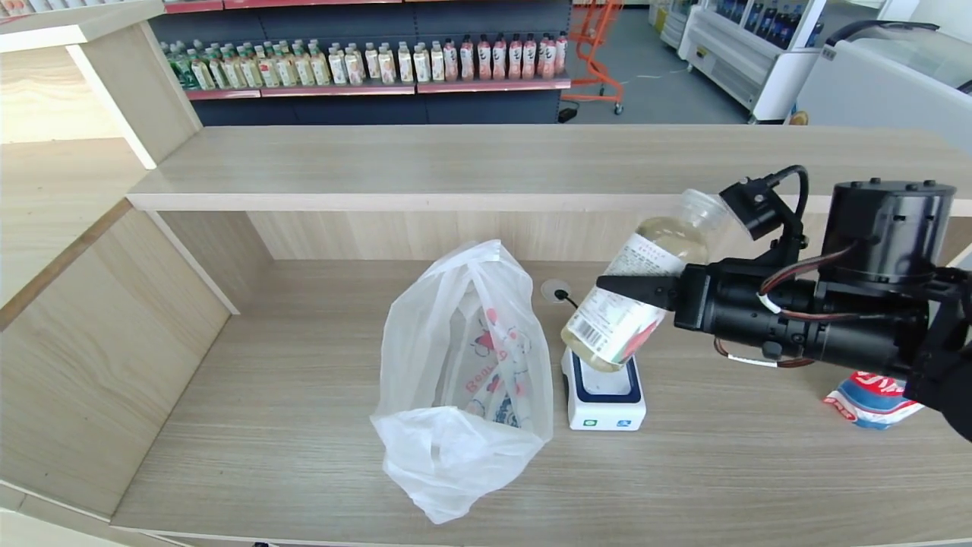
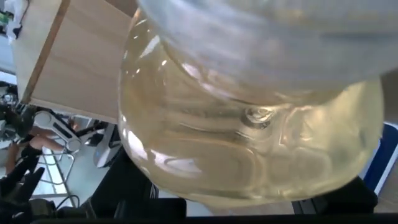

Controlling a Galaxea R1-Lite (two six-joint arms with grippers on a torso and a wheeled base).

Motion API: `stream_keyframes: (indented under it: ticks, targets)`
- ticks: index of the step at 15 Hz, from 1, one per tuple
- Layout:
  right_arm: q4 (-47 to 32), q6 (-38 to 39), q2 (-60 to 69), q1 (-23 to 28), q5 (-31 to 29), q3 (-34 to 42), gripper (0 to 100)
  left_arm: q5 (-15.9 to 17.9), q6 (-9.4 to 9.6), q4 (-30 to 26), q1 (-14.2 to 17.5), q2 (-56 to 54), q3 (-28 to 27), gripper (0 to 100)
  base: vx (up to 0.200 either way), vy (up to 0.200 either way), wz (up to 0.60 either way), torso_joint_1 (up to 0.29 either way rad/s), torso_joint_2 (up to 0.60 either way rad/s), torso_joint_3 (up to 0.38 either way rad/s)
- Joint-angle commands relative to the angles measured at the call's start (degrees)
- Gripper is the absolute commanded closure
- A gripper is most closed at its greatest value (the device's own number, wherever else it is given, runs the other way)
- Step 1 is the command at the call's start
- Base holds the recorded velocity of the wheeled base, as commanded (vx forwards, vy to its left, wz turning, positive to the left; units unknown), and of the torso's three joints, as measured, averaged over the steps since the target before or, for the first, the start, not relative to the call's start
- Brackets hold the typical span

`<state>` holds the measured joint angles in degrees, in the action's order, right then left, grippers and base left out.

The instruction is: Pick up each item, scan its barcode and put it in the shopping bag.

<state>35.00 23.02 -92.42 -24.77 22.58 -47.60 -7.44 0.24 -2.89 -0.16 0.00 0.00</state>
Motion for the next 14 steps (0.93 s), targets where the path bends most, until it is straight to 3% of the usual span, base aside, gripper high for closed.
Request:
stream_keyframes:
  ticks: [1, 4, 8, 14]
  targets:
    - [0.0, -0.1, -7.3, -2.1, -4.1, -3.3, 100, 0.0, 0.02, 0.0, 0.1, 0.0, 0.0, 0, 0.0, 0.0, 0.0, 0.0, 0.0, 0.0]
    - [1.9, -3.2, -12.8, -4.4, -5.3, -4.8, 100, 0.0, 0.02, 0.0, 0.1, 0.0, 0.0, 0, 0.0, 0.0, 0.0, 0.0, 0.0, 0.0]
    - [10.6, -16.9, -21.8, -6.3, -5.0, -4.2, 100, 0.0, 0.02, 0.0, 0.1, 0.0, 0.0, 0, 0.0, 0.0, 0.0, 0.0, 0.0, 0.0]
    - [23.6, -26.5, -32.8, -10.9, -4.9, -5.7, 100, 0.0, 0.02, 0.0, 0.1, 0.0, 0.0, 0, 0.0, 0.0, 0.0, 0.0, 0.0, 0.0]
